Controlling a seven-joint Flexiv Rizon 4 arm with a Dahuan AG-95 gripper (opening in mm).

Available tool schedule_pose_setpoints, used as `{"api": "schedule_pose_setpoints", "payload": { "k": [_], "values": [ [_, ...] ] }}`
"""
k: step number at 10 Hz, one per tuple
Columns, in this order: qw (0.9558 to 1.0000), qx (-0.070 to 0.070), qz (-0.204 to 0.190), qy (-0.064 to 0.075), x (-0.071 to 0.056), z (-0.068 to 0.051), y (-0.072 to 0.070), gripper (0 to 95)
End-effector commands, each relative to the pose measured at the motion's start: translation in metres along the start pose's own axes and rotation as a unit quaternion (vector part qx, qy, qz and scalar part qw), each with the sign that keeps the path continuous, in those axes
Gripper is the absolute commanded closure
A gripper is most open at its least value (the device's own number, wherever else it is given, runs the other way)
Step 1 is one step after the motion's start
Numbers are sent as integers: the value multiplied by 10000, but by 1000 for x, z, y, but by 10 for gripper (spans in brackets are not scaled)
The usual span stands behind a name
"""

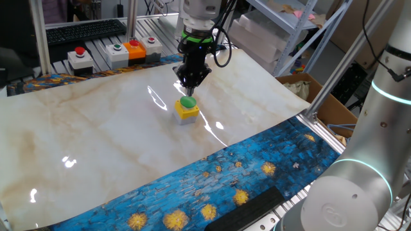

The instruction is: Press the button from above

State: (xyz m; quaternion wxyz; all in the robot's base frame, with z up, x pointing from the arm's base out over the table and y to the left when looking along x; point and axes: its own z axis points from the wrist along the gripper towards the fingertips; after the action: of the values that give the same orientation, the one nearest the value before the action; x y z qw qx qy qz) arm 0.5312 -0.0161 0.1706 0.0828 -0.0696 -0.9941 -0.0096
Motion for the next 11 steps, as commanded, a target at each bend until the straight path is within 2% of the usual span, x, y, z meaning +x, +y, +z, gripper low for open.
{"api": "schedule_pose_setpoints", "payload": {
  "k": [1, 11],
  "values": [
    [10000, 7, -16, 3, -1, 0, 0, 950],
    [10000, 0, 15, -8, -1, 0, 0, 950]
  ]
}}
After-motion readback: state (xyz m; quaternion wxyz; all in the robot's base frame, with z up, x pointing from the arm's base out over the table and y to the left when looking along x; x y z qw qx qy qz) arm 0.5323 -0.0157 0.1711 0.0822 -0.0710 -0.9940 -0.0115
